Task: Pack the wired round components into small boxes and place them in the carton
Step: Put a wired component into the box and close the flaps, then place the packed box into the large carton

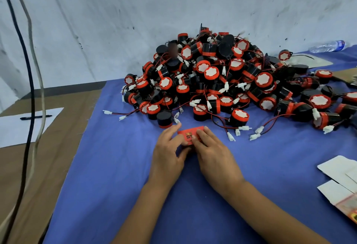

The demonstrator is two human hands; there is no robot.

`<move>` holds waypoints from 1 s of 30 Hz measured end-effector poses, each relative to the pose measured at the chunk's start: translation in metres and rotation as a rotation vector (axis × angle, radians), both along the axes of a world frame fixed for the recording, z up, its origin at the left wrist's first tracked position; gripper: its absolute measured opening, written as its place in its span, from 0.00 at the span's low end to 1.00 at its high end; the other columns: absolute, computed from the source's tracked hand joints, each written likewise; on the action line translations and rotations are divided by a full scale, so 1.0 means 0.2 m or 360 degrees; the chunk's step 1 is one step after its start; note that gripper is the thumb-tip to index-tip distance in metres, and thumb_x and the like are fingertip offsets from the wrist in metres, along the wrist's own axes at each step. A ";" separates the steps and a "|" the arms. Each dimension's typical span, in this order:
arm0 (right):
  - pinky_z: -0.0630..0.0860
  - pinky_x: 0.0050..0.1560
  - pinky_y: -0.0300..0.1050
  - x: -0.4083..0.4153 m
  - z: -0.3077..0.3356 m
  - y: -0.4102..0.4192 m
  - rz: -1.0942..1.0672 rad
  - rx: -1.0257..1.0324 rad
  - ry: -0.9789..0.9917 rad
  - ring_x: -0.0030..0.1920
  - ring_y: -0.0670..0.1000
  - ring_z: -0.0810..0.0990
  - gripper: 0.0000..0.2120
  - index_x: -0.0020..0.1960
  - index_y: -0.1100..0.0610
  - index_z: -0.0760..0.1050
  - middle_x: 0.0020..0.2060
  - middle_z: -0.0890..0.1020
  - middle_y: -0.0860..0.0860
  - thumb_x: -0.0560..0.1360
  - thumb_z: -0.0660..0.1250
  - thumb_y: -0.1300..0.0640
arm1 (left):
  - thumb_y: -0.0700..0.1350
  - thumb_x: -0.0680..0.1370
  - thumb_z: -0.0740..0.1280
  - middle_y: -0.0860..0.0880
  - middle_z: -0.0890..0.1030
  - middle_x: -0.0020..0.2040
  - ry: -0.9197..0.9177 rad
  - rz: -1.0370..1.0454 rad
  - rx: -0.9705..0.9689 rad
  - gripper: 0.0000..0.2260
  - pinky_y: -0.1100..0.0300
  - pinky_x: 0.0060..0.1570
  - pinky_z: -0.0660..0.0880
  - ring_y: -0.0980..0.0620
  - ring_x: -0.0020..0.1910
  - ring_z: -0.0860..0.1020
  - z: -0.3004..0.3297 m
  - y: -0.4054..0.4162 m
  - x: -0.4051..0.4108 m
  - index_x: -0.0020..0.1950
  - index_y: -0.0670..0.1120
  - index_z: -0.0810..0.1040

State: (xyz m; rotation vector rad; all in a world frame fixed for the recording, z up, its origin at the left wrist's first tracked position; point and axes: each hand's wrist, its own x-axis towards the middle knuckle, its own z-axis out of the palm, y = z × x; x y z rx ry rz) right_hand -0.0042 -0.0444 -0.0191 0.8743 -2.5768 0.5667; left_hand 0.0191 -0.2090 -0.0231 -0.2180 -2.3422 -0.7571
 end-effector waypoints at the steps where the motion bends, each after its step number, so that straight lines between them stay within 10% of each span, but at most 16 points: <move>1: 0.78 0.67 0.57 0.00 0.00 0.00 0.0017 0.0063 0.0003 0.76 0.64 0.69 0.22 0.71 0.65 0.75 0.70 0.77 0.61 0.77 0.69 0.68 | 0.38 0.75 0.77 0.44 0.80 0.69 -0.0075 -0.0015 0.0045 0.09 0.56 0.67 0.72 0.47 0.69 0.76 0.00 0.00 -0.01 0.54 0.41 0.83; 4: 0.72 0.71 0.52 -0.06 0.06 0.00 0.0088 0.0285 -0.0116 0.77 0.59 0.64 0.20 0.73 0.60 0.72 0.72 0.72 0.57 0.82 0.59 0.63 | 0.38 0.75 0.76 0.50 0.85 0.57 -0.0199 -0.0047 0.0241 0.17 0.57 0.61 0.77 0.49 0.59 0.81 0.01 0.01 -0.02 0.64 0.42 0.81; 8: 0.77 0.55 0.50 -0.08 0.21 0.01 0.0060 0.0413 -0.0142 0.64 0.55 0.73 0.11 0.61 0.56 0.80 0.58 0.77 0.52 0.81 0.63 0.60 | 0.34 0.71 0.79 0.50 0.84 0.44 -0.0414 -0.0102 0.0491 0.11 0.55 0.52 0.80 0.49 0.48 0.81 0.11 0.03 -0.02 0.45 0.42 0.79; 12: 0.72 0.62 0.51 -0.03 0.40 0.29 0.0112 0.0115 -0.0136 0.65 0.56 0.71 0.14 0.61 0.58 0.78 0.59 0.78 0.53 0.76 0.69 0.60 | 0.31 0.69 0.80 0.53 0.86 0.52 -0.0411 -0.0268 0.0601 0.15 0.58 0.53 0.81 0.61 0.53 0.82 0.28 0.23 -0.01 0.37 0.45 0.77; 19: 0.75 0.56 0.45 0.45 0.98 1.47 -0.0529 -0.0307 -0.0054 0.54 0.46 0.79 0.21 0.60 0.52 0.83 0.54 0.83 0.47 0.69 0.81 0.53 | 0.36 0.70 0.81 0.50 0.84 0.61 -0.0326 -0.1328 0.0829 0.15 0.57 0.57 0.82 0.55 0.61 0.83 0.73 1.35 0.01 0.40 0.43 0.75; 25: 0.77 0.51 0.47 0.95 1.13 2.19 -0.1599 -0.0064 -0.0572 0.51 0.51 0.80 0.23 0.60 0.47 0.81 0.52 0.83 0.49 0.67 0.81 0.49 | 0.40 0.73 0.77 0.50 0.85 0.49 -0.0236 -0.1826 0.0077 0.10 0.56 0.53 0.77 0.57 0.53 0.82 0.85 2.32 0.21 0.40 0.49 0.76; 30: 0.84 0.48 0.49 0.94 0.97 2.29 -0.1738 0.0340 -0.1265 0.40 0.51 0.83 0.07 0.52 0.56 0.81 0.42 0.83 0.52 0.76 0.73 0.56 | 0.46 0.73 0.75 0.52 0.82 0.41 -0.0449 -0.1852 -0.0962 0.05 0.51 0.43 0.78 0.48 0.42 0.81 0.73 2.61 0.27 0.45 0.49 0.81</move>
